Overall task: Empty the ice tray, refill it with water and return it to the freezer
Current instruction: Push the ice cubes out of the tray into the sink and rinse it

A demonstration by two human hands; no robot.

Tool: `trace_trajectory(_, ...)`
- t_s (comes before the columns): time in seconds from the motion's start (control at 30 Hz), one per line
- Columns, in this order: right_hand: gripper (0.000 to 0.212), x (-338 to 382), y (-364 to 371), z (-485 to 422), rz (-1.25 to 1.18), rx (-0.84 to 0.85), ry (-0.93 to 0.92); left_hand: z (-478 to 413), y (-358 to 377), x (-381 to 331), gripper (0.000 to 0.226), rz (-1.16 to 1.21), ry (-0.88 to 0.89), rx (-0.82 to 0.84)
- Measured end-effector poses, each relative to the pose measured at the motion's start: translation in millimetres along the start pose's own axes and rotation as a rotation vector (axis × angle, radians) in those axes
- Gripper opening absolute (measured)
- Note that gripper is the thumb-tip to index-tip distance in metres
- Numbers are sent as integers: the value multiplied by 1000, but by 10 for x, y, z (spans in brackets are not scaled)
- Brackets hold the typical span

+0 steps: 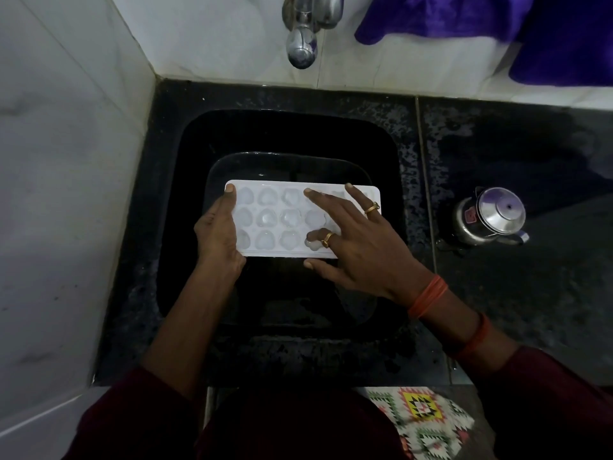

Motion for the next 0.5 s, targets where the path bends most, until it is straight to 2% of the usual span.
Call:
trace_trajectory(0.17,58,56,29,-23,50,66,20,26,12,-5,29,6,-1,8)
trace_trajectory(0.27,48,48,61,-28,77,77,11,34,4,-6,27,16,-1,-1)
trace_trajectory(0.4,34,14,59,-23,78,-2,3,48,-3,-4,27,22,10,2)
trace_trajectory(0.5,40,44,59,-15,56,-68,-2,55,-1,-11,28,10,21,-8)
Point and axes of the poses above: each hand's wrist, its own z-axis away from the middle knuckle, its own y-axis out of the palm, x = y × z, the point moved 3 cm from there along -z, towards the middle knuckle, and after that the axes turned 13 degrees about -y, right-handed, at the moved point
